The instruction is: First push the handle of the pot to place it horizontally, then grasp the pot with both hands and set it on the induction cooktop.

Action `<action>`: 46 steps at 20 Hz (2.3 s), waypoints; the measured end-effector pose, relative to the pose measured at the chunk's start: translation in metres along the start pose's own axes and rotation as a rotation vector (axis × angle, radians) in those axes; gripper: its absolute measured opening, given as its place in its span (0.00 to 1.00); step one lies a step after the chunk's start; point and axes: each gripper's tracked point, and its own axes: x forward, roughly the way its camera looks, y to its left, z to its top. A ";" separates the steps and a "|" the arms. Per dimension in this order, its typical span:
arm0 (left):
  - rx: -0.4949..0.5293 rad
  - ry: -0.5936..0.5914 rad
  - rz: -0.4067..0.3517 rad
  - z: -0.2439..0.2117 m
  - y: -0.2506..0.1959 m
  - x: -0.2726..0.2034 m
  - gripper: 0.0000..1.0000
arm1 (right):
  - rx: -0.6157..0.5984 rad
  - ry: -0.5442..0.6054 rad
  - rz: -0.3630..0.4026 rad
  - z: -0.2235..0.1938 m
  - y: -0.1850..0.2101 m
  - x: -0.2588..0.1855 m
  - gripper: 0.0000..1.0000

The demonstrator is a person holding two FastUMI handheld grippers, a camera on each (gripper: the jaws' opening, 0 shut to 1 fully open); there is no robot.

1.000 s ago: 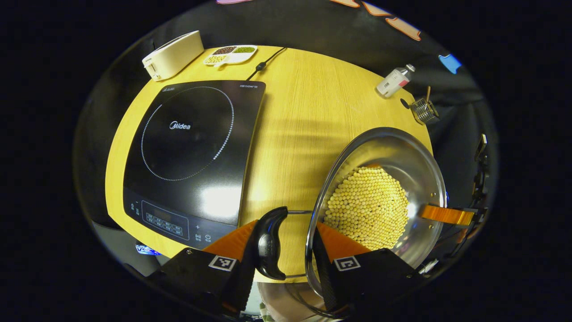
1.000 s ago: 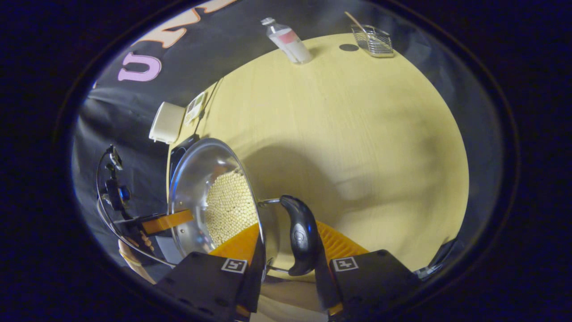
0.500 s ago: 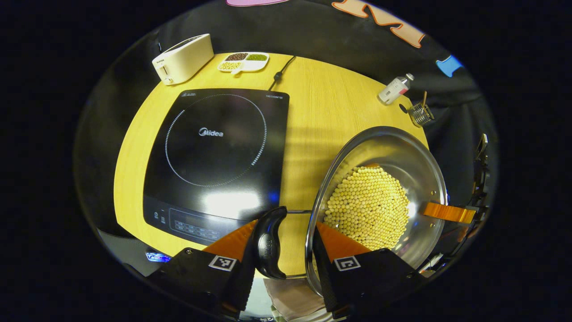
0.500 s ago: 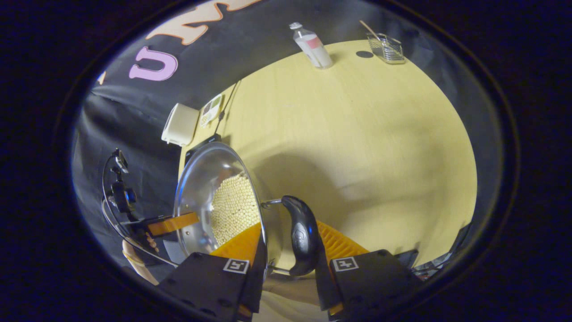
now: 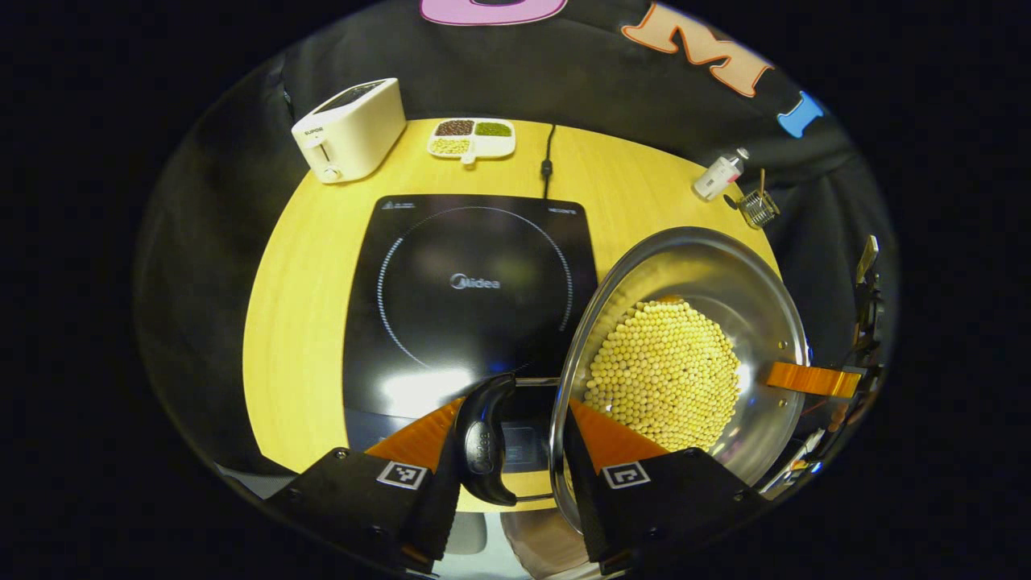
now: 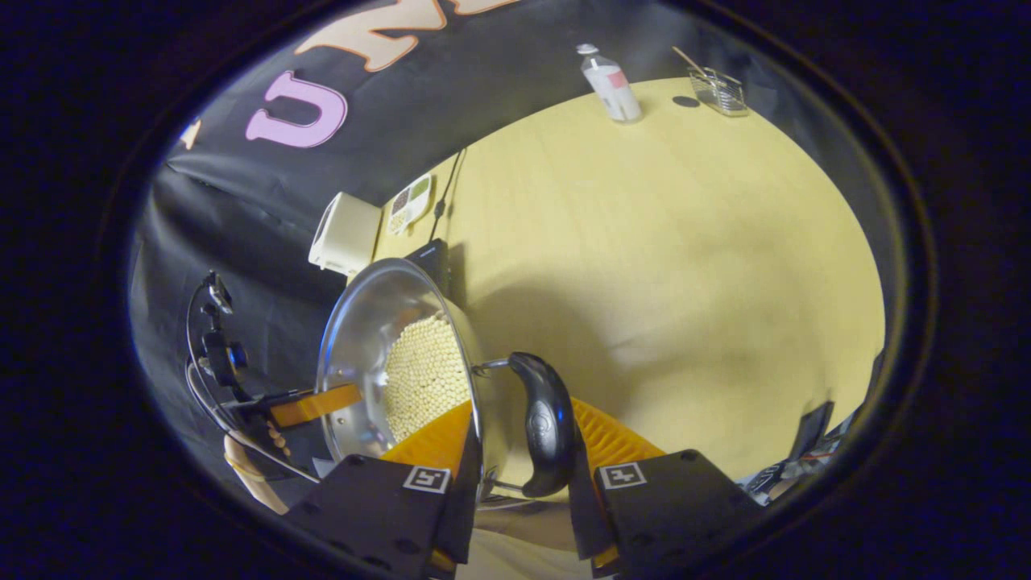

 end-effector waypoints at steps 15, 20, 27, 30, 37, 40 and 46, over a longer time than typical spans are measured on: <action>0.014 -0.085 0.079 0.046 0.120 0.024 0.65 | 0.021 -0.121 0.082 0.017 0.092 0.095 0.39; 0.006 -0.097 0.108 0.057 0.137 0.030 0.64 | 0.010 -0.128 0.091 0.032 0.105 0.116 0.39; 0.041 -0.122 0.141 0.079 0.150 0.039 0.64 | 0.024 -0.114 0.079 0.043 0.111 0.139 0.51; 0.036 -0.119 0.129 0.079 0.150 0.045 0.64 | 0.033 -0.114 0.072 0.046 0.109 0.143 0.51; 0.036 -0.114 0.129 0.082 0.153 0.052 0.65 | 0.039 -0.119 0.061 0.049 0.109 0.153 0.51; 0.029 -0.117 0.130 0.081 0.155 0.053 0.66 | 0.047 -0.124 0.063 0.052 0.111 0.154 0.52; -0.007 -0.112 0.114 0.075 0.155 0.056 0.68 | 0.050 -0.114 0.078 0.053 0.112 0.155 0.46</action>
